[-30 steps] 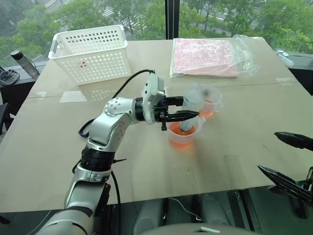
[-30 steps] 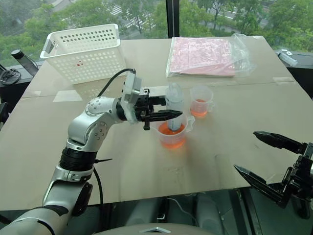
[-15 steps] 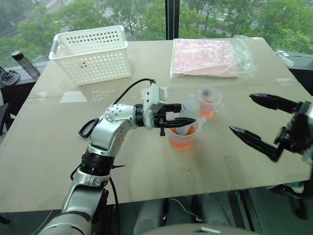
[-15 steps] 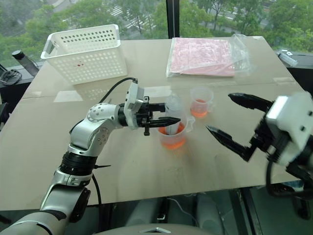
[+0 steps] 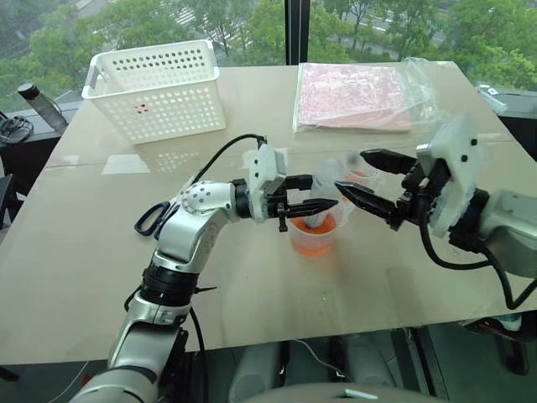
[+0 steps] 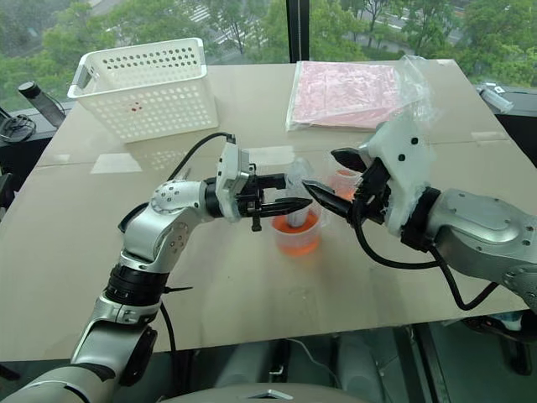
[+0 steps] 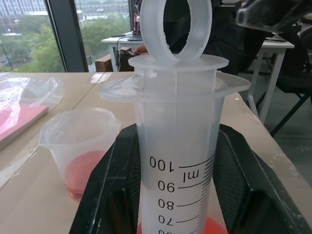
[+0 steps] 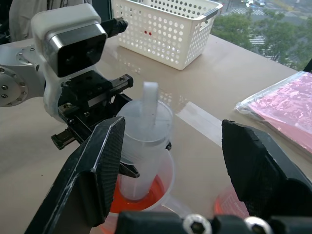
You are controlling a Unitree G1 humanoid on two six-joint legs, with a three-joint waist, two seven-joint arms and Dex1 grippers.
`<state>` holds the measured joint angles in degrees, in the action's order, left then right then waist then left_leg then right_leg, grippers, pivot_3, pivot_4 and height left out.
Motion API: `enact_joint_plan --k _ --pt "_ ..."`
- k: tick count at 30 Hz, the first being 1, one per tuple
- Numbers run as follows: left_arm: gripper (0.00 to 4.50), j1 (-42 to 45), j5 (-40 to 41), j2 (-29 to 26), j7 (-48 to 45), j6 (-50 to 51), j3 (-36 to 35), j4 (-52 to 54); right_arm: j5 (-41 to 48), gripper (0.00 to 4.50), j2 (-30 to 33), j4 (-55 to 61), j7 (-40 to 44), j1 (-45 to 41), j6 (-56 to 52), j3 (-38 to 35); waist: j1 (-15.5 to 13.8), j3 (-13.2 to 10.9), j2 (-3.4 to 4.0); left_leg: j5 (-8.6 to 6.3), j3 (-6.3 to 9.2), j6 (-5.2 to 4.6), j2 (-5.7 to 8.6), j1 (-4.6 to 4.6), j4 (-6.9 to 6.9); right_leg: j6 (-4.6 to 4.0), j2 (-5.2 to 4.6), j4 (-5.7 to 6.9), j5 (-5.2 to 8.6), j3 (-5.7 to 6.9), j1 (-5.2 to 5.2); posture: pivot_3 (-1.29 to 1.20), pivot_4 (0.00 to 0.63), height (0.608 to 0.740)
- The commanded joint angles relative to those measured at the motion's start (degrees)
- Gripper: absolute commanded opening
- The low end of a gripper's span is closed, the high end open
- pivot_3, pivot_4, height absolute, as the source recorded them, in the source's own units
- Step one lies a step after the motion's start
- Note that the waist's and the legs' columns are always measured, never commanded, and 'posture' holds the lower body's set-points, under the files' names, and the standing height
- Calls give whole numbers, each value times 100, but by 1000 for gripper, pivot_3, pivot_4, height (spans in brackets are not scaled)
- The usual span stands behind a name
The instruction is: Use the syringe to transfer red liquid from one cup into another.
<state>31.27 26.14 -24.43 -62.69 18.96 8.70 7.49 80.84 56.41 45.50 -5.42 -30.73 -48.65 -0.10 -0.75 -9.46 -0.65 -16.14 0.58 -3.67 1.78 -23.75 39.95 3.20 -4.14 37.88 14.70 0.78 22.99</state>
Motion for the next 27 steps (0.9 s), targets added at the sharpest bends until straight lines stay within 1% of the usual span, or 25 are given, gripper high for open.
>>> enact_joint_plan --k 1,10,12,14,18,23,27 --pt "1432 -47 1 -47 -5 21 33 168 54 3350 -118 -73 -173 -295 -128 80 0 0 0 0 0 0 0 1 0 0 1 1 0 0 0 0 150 740" --pt "1432 -62 5 -55 90 65 44 259 23 3350 -251 -290 -693 -683 -604 187 0 0 1 0 0 -1 0 1 0 0 1 2 0 0 1 0 150 740" --pt "1432 -105 4 -65 97 62 49 288 104 2785 -264 -298 -748 -731 -674 162 0 1 1 0 0 -1 0 1 0 0 1 3 0 0 1 0 150 740" --pt "1432 -130 5 -63 105 42 59 291 176 2048 -291 -300 -797 -772 -726 168 0 1 1 0 0 -1 0 1 0 0 1 3 0 0 1 0 150 740" --pt "1432 -170 10 -63 103 -2 69 294 240 91 -353 -324 -776 -866 -815 230 0 2 3 -1 0 -2 0 1 0 0 1 3 0 0 1 0 150 740" --pt "1432 -279 50 -103 63 -8 44 311 157 38 -441 -370 -719 -952 -855 284 -2 3 5 -1 0 -2 0 2 0 0 1 4 0 0 1 0 150 740" --pt "1432 -357 232 -146 5 230 17 350 145 38 -487 -417 -701 -1000 -855 234 -2 3 5 -1 -1 -3 0 2 0 0 0 3 0 0 1 0 150 740"
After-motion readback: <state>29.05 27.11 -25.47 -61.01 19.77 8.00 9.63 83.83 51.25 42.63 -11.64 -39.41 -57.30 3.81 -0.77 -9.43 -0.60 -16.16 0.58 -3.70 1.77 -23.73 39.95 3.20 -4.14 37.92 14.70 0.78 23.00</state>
